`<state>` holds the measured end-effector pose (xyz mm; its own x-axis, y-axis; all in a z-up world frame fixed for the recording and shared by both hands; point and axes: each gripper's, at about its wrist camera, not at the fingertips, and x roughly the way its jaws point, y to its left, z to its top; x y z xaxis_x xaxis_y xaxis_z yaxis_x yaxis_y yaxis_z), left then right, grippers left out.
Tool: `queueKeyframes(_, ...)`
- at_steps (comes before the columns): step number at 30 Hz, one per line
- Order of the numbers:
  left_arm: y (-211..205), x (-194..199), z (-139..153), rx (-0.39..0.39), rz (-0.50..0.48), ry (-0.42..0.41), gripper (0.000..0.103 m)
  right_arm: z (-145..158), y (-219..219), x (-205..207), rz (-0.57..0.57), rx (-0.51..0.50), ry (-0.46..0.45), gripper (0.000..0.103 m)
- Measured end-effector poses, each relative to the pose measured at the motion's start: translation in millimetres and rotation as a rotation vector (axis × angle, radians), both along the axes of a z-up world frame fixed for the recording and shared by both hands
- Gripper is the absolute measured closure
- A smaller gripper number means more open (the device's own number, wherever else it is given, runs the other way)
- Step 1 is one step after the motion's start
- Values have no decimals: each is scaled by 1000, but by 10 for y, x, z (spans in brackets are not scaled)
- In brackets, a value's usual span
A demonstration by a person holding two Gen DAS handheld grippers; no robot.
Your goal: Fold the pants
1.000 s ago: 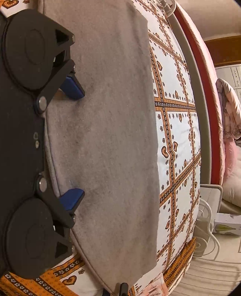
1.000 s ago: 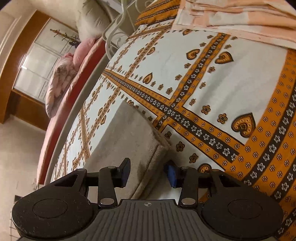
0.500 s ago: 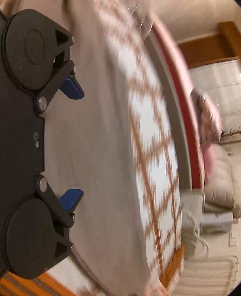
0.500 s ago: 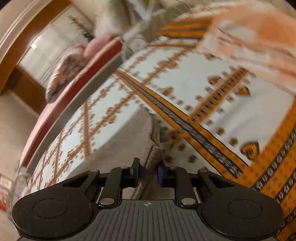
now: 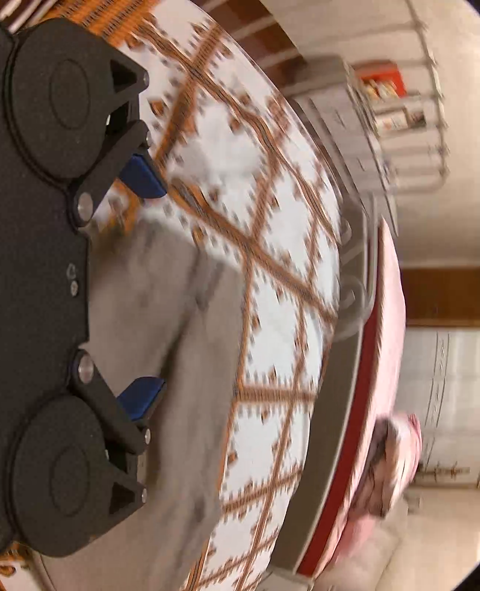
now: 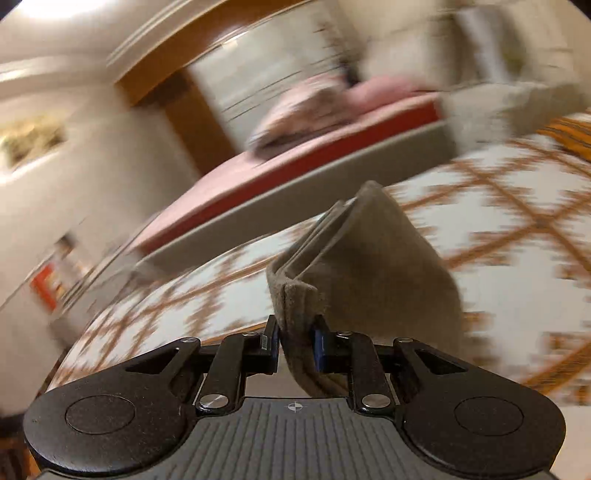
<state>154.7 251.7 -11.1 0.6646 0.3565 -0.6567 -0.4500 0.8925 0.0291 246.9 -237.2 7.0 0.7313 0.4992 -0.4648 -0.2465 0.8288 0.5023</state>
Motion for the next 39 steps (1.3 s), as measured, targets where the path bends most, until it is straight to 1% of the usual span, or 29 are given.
queueKeyframes(3, 178, -133, -6, -7, 35, 1, 6, -77, 774, -3, 169, -40, -2, 85)
queueKeyframes(5, 312, -240, -20, -20, 52, 1, 6, -229, 1305, -80, 312, -103, 10, 84)
queueKeyframes(7, 423, -325, -36, -37, 80, 7, 6, -527, 1835, -182, 513, -203, 93, 83)
queueKeyframes(8, 487, -366, -53, -49, 89, 9, 6, -676, 2037, -270, 583, -268, 126, 71)
queueKeyframes(9, 550, -400, -69, -64, 99, 9, 6, -751, 2138, -406, 610, -319, 82, 57)
queueKeyframes(10, 584, -422, -72, -78, 106, 5, 6, -749, 2154, -503, 622, -334, 16, 53)
queueKeyframes(11, 613, -436, -77, -89, 109, -2, 6, -721, 2169, -538, 630, -339, -2, 51)
queueKeyframes(12, 631, -451, -75, -100, 109, -6, 6, -674, 2165, -527, 630, -321, 0, 51)
queueKeyframes(14, 651, -457, -86, -101, 102, -4, 6, -586, 2071, -496, 616, -229, -16, 51)
queueKeyframes(15, 652, -452, -90, -96, 100, 1, 6, -553, 2036, -472, 588, -216, -26, 51)
queueKeyframes(17, 647, -435, -101, -99, 89, 6, 6, -540, 1967, -425, 538, -217, -29, 51)
queueKeyframes(18, 637, -427, -102, -99, 84, 6, 6, -570, 1958, -383, 532, -215, -7, 51)
queueKeyframes(19, 624, -420, -102, -97, 79, 6, 6, -582, 1976, -381, 539, -212, 7, 51)
queueKeyframes(21, 601, -403, -101, -92, 71, 8, 6, -594, 2031, -441, 565, -222, 0, 51)
queueKeyframes(23, 584, -390, -98, -92, 67, 9, 6, -621, 2144, -471, 588, -268, -17, 52)
queueKeyframes(24, 574, -383, -98, -93, 67, 10, 6, -635, 2150, -511, 590, -303, -22, 59)
queueKeyframes(26, 556, -377, -99, -94, 62, 11, 6, -701, 2197, -570, 589, -367, -9, 77)
queueKeyframes(27, 549, -372, -101, -91, 58, 14, 6, -719, 2197, -553, 584, -359, 0, 77)
queueKeyframes(30, 538, -363, -113, -80, 50, 25, 6, -718, 2088, -487, 564, -284, 33, 77)
queueKeyframes(31, 540, -360, -116, -81, 51, 26, 6, -705, 2055, -493, 557, -290, 27, 77)
queueKeyframes(33, 543, -359, -119, -85, 55, 28, 6, -729, 2088, -484, 566, -344, 16, 77)
queueKeyframes(35, 540, -354, -118, -86, 55, 29, 6, -768, 2109, -499, 583, -348, 16, 77)
queueKeyframes(36, 534, -353, -120, -85, 53, 31, 6, -779, 2118, -516, 592, -356, -5, 78)
queueKeyframes(38, 521, -348, -125, -82, 47, 36, 6, -764, 2126, -522, 601, -356, -24, 92)
queueKeyframes(39, 518, -346, -126, -80, 45, 38, 6, -713, 2098, -544, 592, -333, -43, 92)
